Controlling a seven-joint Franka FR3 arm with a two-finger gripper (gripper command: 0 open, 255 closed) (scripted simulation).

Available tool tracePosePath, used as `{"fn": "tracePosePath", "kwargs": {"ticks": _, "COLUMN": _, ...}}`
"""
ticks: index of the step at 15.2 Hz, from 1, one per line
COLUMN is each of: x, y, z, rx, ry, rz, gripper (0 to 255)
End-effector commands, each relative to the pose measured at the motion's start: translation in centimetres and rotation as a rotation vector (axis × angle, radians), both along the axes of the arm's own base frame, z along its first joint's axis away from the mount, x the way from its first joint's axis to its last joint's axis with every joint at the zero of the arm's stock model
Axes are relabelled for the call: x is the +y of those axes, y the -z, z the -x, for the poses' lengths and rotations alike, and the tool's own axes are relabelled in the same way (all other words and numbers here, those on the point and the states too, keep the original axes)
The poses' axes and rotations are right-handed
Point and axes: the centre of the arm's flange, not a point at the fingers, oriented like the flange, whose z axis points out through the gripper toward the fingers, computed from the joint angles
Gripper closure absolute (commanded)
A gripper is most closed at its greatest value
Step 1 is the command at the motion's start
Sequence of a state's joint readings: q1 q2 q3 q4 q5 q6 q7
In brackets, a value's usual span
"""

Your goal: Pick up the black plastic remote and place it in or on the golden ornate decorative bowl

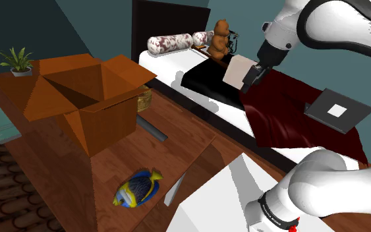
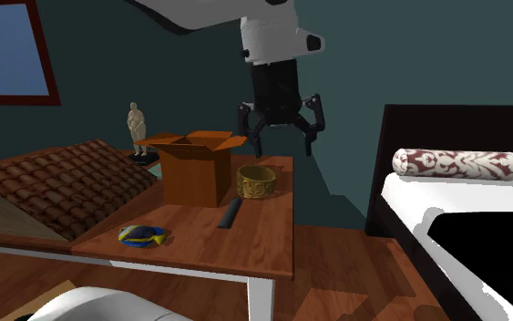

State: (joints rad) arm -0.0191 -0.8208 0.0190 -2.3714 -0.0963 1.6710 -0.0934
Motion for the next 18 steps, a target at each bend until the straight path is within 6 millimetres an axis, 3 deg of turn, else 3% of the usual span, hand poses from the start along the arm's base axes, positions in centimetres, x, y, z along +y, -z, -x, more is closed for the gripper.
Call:
{"fn": "tracePosePath", "kwargs": {"ticks": 1, "x": 0.0, "y": 0.0, "z": 0.0, "rx": 0.0, "ry": 0.0, "rz": 0.0, "gripper": 0}}
{"fn": "tracePosePath", "kwargs": {"ticks": 18, "x": 10.6, "y": 13.9, "z": -13.6, "rx": 0.079, "ry": -0.034, "rz": -0.104, "gripper": 0}}
